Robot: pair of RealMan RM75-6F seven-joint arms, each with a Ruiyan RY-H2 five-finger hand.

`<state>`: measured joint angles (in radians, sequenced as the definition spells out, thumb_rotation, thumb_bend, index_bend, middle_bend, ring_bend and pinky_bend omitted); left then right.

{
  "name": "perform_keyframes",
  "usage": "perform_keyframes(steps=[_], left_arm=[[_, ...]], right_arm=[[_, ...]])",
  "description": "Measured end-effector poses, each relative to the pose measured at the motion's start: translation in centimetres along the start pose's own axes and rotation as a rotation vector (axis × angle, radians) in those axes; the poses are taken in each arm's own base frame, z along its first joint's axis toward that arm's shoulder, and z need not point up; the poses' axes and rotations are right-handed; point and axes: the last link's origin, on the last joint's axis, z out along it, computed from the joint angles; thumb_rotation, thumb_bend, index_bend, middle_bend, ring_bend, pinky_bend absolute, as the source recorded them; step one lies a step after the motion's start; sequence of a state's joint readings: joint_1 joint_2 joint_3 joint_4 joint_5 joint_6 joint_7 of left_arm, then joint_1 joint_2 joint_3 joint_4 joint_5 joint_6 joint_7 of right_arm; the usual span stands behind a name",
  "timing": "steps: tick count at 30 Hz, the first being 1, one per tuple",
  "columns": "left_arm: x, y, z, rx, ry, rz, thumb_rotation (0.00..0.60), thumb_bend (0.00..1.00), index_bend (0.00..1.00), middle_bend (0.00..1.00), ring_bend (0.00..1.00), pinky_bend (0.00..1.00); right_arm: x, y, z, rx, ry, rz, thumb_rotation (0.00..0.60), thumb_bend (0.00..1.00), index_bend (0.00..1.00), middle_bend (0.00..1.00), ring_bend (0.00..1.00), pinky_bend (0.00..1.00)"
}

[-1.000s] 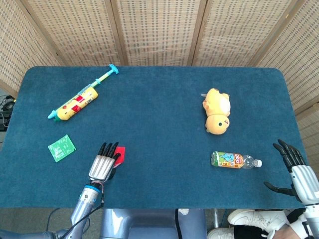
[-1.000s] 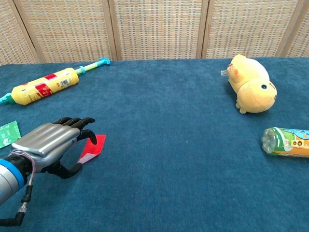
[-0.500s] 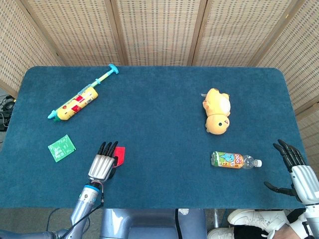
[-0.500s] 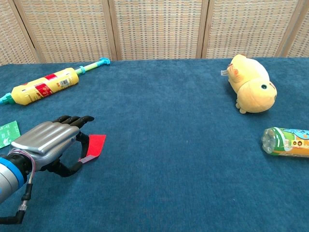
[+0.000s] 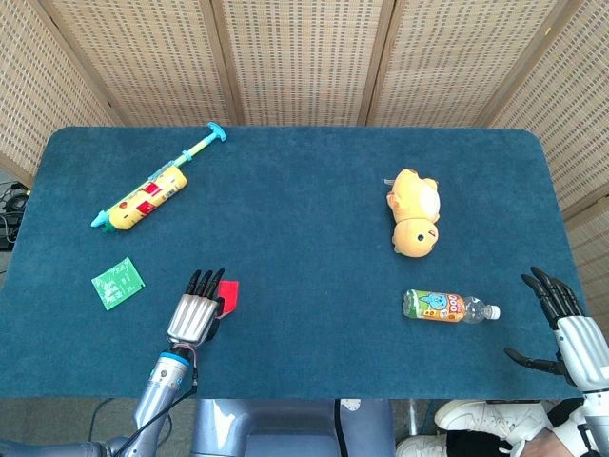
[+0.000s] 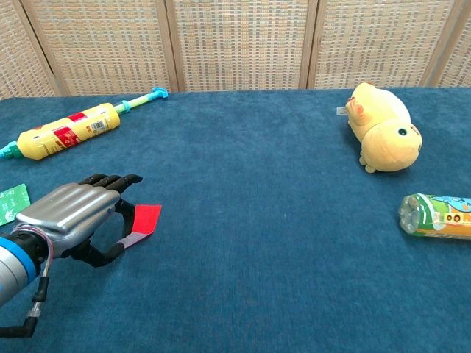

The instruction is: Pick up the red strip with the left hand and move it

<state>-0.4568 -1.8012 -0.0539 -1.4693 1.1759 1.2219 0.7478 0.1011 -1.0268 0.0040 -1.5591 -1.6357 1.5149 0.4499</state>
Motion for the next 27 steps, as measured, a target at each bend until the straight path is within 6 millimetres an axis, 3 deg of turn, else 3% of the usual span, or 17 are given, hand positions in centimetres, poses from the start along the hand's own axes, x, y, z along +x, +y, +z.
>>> perform_keyframes(steps=[11,27], left_arm=[[0.0,-0.1,0.1,0.001,0.002,0.003,0.600,0.52,0.54,0.00,0.00,0.00],[1.7,-1.2,1.6,0.027,0.037,-0.014,0.600,0.51,0.54,0.00,0.00,0.00]], right_arm=[[0.0,0.0,0.0,-0.001,0.000,0.001,0.600,0.00,0.00,0.00,0.00,0.00],[-0.1,0.2,0.2,-0.007,-0.008,-0.001,0.600,0.00,0.00,0.00,0.00,0.00]])
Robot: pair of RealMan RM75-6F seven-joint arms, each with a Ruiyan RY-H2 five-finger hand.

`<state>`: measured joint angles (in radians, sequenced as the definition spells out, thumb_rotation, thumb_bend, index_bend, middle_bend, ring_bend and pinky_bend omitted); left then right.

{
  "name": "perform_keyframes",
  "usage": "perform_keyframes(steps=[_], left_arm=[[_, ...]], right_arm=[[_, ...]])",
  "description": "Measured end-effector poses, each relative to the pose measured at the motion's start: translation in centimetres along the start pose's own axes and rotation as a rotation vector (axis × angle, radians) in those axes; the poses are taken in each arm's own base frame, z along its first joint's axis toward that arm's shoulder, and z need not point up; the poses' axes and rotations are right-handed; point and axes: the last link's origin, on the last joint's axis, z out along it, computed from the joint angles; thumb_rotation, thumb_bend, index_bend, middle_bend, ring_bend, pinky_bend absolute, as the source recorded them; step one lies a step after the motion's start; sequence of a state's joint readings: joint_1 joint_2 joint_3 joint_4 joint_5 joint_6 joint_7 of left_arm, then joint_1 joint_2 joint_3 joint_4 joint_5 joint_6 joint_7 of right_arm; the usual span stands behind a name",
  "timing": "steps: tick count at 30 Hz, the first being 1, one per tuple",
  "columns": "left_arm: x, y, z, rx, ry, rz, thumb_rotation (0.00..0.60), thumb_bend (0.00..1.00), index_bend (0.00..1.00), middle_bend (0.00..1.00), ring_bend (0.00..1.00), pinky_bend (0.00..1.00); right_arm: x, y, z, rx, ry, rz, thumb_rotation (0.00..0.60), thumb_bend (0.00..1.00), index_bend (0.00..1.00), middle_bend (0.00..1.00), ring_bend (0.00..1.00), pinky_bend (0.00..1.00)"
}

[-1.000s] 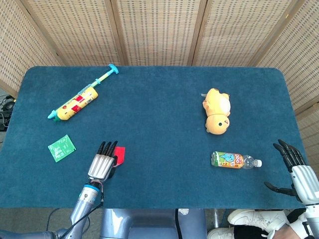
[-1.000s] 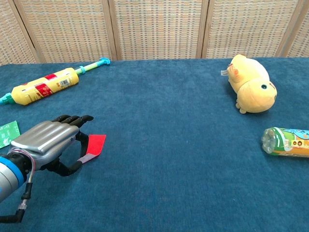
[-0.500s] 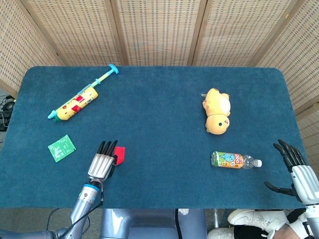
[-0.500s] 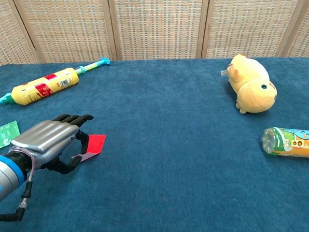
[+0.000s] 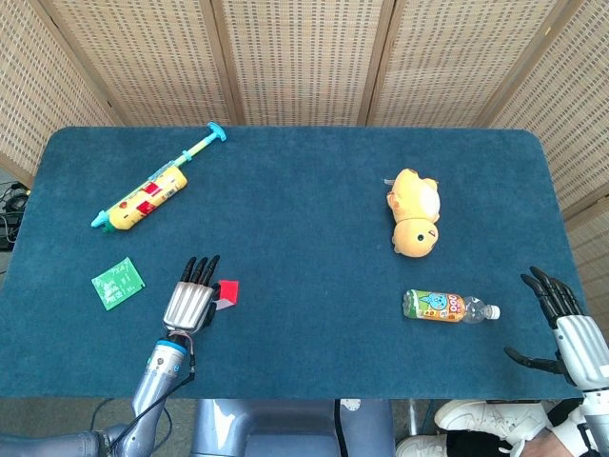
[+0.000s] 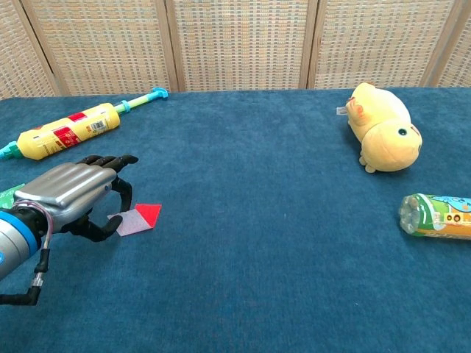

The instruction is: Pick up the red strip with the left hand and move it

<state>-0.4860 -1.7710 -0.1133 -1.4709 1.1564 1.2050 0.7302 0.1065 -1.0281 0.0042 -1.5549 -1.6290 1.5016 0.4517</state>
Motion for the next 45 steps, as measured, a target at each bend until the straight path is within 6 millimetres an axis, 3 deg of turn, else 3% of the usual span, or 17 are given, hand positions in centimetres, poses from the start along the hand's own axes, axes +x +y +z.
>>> perform_keyframes(steps=[31,45], left_arm=[[4.2,-3.3,5.9,0.077,0.104,0.024,0.600,0.48,0.54,0.00,0.00,0.00],[8.1,-3.9,5.5,0.040,0.183,-0.086,0.600,0.47,0.54,0.00,0.00,0.00]], right_arm=[[-0.7,0.2,0.6,-0.017,-0.025,-0.017,0.600,0.00,0.00,0.00,0.00,0.00],[-0.6,0.2,0.5,-0.016,-0.016,-0.016,0.600,0.00,0.00,0.00,0.00,0.00]])
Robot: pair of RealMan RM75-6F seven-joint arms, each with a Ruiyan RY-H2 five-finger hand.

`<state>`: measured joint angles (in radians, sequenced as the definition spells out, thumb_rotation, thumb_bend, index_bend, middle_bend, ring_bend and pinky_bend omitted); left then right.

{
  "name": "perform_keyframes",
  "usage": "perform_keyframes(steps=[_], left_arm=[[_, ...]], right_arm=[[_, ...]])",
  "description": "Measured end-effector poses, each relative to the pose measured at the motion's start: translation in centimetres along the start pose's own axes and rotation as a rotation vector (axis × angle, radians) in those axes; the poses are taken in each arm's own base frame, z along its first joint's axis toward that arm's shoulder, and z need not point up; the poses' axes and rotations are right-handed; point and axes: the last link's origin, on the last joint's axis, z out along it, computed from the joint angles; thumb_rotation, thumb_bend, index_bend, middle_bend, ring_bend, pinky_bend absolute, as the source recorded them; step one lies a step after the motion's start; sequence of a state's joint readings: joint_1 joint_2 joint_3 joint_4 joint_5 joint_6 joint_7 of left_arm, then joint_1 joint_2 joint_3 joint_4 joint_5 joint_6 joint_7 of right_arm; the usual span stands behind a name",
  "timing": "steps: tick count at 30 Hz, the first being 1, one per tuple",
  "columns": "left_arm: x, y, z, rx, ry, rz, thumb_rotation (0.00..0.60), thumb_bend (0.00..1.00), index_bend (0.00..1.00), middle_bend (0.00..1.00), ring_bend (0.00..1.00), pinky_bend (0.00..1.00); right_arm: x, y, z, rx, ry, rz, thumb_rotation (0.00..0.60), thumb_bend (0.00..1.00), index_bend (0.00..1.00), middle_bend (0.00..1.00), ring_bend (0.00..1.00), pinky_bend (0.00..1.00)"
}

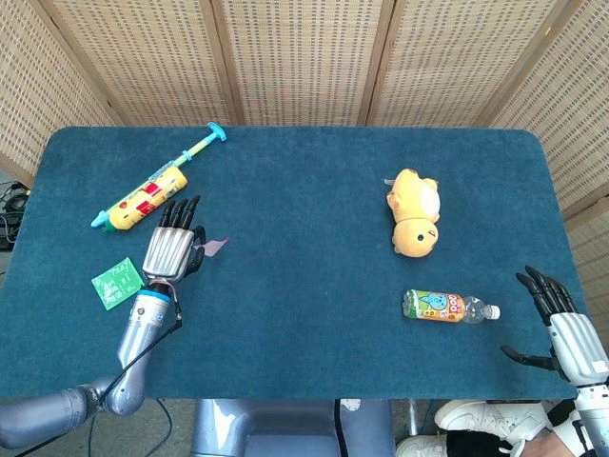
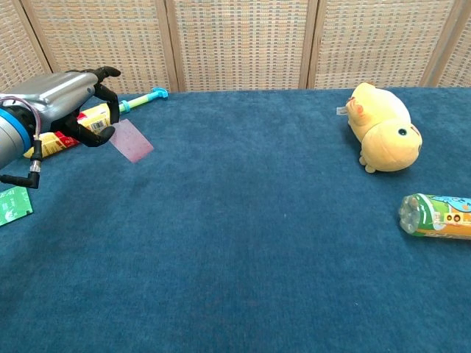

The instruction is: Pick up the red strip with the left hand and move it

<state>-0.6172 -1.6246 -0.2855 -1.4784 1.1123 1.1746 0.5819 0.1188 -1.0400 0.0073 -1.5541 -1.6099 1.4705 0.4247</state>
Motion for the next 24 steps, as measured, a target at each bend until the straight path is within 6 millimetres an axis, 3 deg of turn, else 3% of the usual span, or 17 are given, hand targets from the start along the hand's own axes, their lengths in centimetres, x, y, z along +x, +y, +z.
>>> perform_keyframes(steps=[6,13,24], left_arm=[[1.6,0.0,-1.5,-0.050,0.013,-0.160,0.600,0.46,0.53,0.00,0.00,0.00],[5.0,0.4,-3.6,-0.131,0.040,-0.424,0.600,0.46,0.53,0.00,0.00,0.00],[9.7,1.2,-6.2,-0.294,0.074,-0.637,0.600,0.45,0.53,0.00,0.00,0.00]], right_arm=[[0.1,0.0,-0.1,0.002,0.007,-0.003,0.600,0.00,0.00,0.00,0.00,0.00],[0.1,-0.2,-0.3,0.005,0.012,-0.009,0.600,0.00,0.00,0.00,0.00,0.00],[0.2,-0.4,-0.4,0.008,0.017,-0.009,0.600,0.00,0.00,0.00,0.00,0.00]])
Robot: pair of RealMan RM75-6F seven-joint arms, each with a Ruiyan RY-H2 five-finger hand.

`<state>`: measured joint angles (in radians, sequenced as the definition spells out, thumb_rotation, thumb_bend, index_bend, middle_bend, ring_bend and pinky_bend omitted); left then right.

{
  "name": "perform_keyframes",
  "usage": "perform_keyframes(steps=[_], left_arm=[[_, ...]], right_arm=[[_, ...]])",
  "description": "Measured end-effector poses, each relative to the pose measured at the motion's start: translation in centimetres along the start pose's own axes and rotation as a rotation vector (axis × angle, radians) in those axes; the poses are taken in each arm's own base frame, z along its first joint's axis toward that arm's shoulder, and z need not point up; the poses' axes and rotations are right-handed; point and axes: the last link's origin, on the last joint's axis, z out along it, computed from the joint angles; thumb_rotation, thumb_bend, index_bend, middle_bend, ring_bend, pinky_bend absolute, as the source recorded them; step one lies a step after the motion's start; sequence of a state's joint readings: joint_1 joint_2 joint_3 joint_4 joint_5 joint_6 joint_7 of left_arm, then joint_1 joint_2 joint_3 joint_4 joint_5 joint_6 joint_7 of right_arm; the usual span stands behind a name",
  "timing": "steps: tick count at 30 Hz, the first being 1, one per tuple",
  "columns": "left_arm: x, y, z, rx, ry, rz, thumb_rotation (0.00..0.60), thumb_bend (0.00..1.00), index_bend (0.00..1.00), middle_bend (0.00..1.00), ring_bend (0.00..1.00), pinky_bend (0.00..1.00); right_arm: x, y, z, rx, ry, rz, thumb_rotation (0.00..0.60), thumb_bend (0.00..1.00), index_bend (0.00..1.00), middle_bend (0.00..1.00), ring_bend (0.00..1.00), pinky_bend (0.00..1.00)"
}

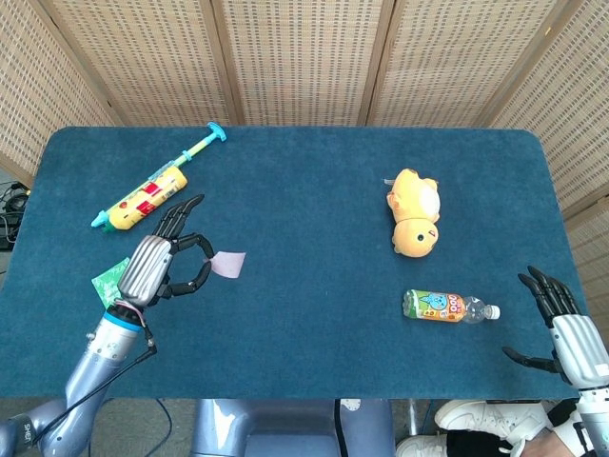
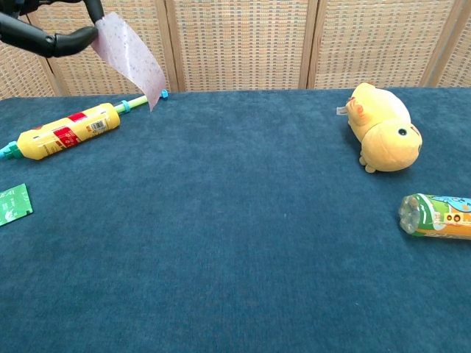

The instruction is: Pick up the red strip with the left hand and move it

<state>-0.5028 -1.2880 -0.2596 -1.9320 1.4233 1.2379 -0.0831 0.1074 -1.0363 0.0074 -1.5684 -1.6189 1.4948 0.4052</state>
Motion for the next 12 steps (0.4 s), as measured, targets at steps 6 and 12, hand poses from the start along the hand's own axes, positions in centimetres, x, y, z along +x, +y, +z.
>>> perform_keyframes(steps=[6,12], left_arm=[[0.5,1.8,-0.6,-0.063,-0.014,-0.068,0.600,0.45,0.53,0.00,0.00,0.00],[0.3,3.0,-1.0,-0.094,-0.024,-0.095,0.600,0.45,0.53,0.00,0.00,0.00]], right_arm=[[-0.1,0.0,0.0,-0.003,-0.003,-0.001,0.600,0.00,0.00,0.00,0.00,0.00],[-0.1,0.0,-0.1,-0.003,-0.002,-0.005,0.600,0.00,0.00,0.00,0.00,0.00]])
